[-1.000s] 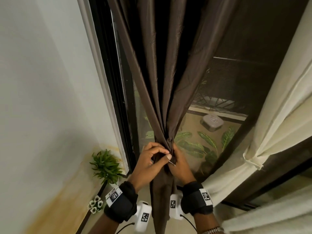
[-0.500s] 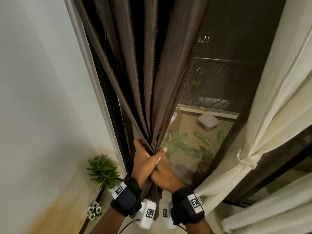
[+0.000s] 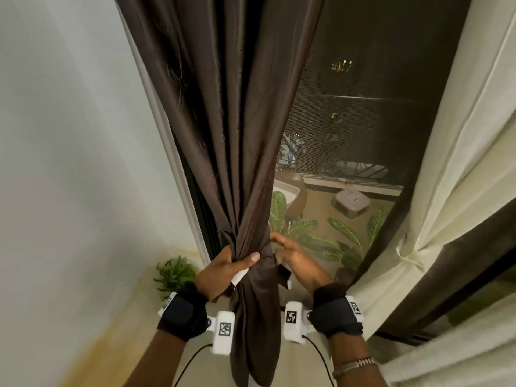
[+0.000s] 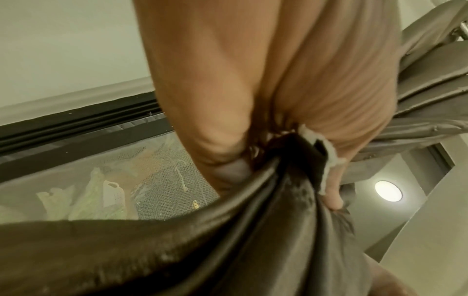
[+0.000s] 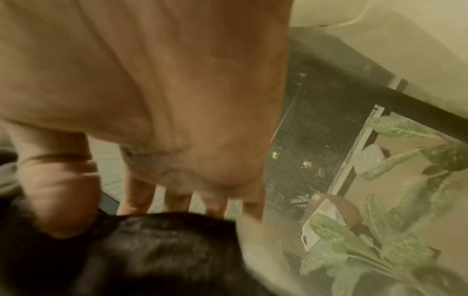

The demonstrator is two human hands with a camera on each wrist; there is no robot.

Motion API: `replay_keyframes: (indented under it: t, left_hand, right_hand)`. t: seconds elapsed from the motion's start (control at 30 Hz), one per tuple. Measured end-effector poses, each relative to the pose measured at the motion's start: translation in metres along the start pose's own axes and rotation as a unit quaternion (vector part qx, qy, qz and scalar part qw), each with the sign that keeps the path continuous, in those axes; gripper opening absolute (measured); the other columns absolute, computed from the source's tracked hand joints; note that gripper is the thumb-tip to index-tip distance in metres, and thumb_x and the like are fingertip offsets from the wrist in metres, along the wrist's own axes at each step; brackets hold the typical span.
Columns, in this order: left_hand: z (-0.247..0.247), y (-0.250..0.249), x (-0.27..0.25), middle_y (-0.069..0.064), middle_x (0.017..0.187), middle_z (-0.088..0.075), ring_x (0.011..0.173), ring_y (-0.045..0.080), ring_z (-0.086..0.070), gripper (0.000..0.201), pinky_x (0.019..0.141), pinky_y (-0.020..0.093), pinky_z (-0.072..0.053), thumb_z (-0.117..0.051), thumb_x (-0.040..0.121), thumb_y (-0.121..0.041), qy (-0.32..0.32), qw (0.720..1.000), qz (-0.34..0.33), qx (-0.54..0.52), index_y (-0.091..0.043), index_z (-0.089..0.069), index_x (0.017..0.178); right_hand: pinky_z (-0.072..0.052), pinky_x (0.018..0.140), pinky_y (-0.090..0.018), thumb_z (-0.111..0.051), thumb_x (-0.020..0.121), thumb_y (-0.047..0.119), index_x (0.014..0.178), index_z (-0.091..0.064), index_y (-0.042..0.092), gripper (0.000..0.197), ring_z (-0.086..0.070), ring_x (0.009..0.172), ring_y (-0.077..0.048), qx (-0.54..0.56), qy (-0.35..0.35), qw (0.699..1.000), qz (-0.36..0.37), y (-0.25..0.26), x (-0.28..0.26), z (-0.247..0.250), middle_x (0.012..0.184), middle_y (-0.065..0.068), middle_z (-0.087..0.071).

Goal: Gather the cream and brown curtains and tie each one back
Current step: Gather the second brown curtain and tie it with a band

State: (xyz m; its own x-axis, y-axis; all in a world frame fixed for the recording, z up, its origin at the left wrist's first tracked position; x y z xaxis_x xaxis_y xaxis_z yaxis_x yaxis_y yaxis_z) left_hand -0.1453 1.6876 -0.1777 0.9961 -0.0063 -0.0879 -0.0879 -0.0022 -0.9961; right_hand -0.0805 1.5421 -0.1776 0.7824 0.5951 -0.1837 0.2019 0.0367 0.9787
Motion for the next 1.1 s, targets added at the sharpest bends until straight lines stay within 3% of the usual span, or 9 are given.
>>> replay_keyframes:
  t: [0.1,0.27,0.4,0.57,0.63,0.77,0.87,0.97,1.1]
  left_hand:
    - [0.002,0.004,-0.001,-0.009,0.13,-0.077,0.129,0.01,-0.068,0.03,0.105,0.018,-0.053,-0.06,0.106,-0.01,-0.014,0.999,0.01,-0.034,-0.017,-0.065,0.135]
    - [0.003,-0.002,-0.001,-0.001,0.137,-0.074,0.134,0.017,-0.066,0.032,0.117,0.033,-0.049,-0.064,0.105,-0.011,-0.031,0.998,-0.025,-0.053,-0.015,-0.067,0.136]
    - [0.007,-0.007,0.004,-0.002,0.133,-0.076,0.128,0.016,-0.07,0.035,0.114,0.036,-0.053,-0.069,0.104,-0.02,-0.079,0.996,-0.045,0.01,-0.011,-0.069,0.137]
    - [0.03,-0.014,0.002,-0.006,0.086,-0.082,0.085,0.011,-0.078,0.038,0.084,0.039,-0.065,-0.088,0.083,-0.048,-0.269,0.945,-0.024,0.186,-0.012,-0.081,0.09]
    - [0.029,-0.02,-0.001,-0.004,0.084,-0.081,0.08,0.013,-0.075,0.047,0.078,0.037,-0.063,-0.088,0.08,-0.055,-0.285,0.932,0.006,0.225,-0.01,-0.078,0.088]
    - [0.017,-0.032,-0.001,-0.006,0.104,-0.079,0.094,0.016,-0.076,0.048,0.085,0.038,-0.065,-0.085,0.083,-0.055,-0.235,0.934,0.043,0.264,-0.023,-0.075,0.117]
    - [0.001,-0.023,0.007,0.006,0.1,-0.082,0.082,0.013,-0.081,0.031,0.07,0.029,-0.067,-0.082,0.093,-0.026,-0.137,0.982,0.104,0.077,-0.01,-0.077,0.119]
    - [-0.012,-0.022,0.005,0.015,0.107,-0.079,0.093,0.017,-0.08,0.014,0.086,0.027,-0.065,-0.068,0.099,0.0,-0.048,0.99,0.12,-0.059,-0.004,-0.073,0.112]
    - [-0.019,-0.018,0.001,0.023,0.123,-0.069,0.108,0.026,-0.077,0.052,0.098,0.036,-0.061,-0.069,0.092,0.017,-0.021,0.998,0.035,-0.042,-0.019,-0.043,0.118]
  right_hand:
    - [-0.05,0.088,-0.035,-0.051,0.068,0.009,0.133,-0.065,0.009,0.066,-0.064,0.109,-0.027,0.011,0.05,0.998,-0.037,-0.009,-0.001,-0.006,0.122,-0.013,-0.07]
    - [-0.051,0.072,-0.03,-0.057,0.096,-0.012,0.13,-0.068,0.004,0.04,-0.065,0.091,-0.025,-0.114,0.064,0.991,-0.025,-0.022,-0.007,0.006,0.12,-0.025,-0.073]
    - [-0.051,0.071,-0.029,-0.069,0.101,0.009,0.114,-0.076,0.004,0.015,-0.066,0.084,-0.015,-0.173,-0.005,0.985,0.0,-0.025,-0.011,0.024,0.095,-0.015,-0.077]
    - [-0.051,0.063,-0.025,-0.069,0.103,0.024,0.107,-0.078,0.012,0.016,-0.077,0.076,-0.019,-0.127,-0.106,0.986,0.026,0.0,-0.026,0.042,0.09,-0.007,-0.084]
    - [-0.055,0.064,-0.024,-0.069,0.103,0.027,0.101,-0.078,0.013,0.017,-0.077,0.074,-0.018,-0.134,-0.117,0.982,0.066,0.012,-0.028,0.038,0.086,-0.007,-0.083]
    - [-0.058,0.068,-0.03,-0.077,0.097,0.027,0.09,-0.073,0.013,0.017,-0.072,0.076,-0.018,-0.137,-0.125,0.975,0.126,0.02,-0.027,0.024,0.083,-0.009,-0.077]
    - [-0.053,0.073,-0.025,-0.079,0.095,0.025,0.087,-0.062,0.012,0.023,-0.063,0.075,-0.009,-0.166,-0.122,0.967,0.153,0.016,-0.026,0.013,0.078,0.002,-0.065]
    - [-0.058,0.075,-0.043,-0.076,0.096,0.018,0.088,-0.06,0.016,0.018,-0.062,0.079,-0.011,-0.109,-0.112,0.978,0.135,0.006,-0.022,0.014,0.082,-0.001,-0.063]
    - [-0.053,0.069,-0.039,-0.071,0.101,0.013,0.087,-0.057,0.018,0.02,-0.06,0.075,-0.018,-0.027,-0.135,0.986,0.09,-0.002,-0.019,0.026,0.074,-0.002,-0.06]
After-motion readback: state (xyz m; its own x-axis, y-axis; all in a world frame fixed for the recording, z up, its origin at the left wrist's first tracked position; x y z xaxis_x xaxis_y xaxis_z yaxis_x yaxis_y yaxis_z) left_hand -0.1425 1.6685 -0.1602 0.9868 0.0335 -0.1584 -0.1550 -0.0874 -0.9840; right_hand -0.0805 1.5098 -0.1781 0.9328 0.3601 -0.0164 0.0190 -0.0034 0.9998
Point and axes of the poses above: each hand's wrist, its own x-axis towards the middle knuckle, its own z-axis out of the back of the hand, y = z × x, the point moved 7 cm from there along x, towards the middle knuckle
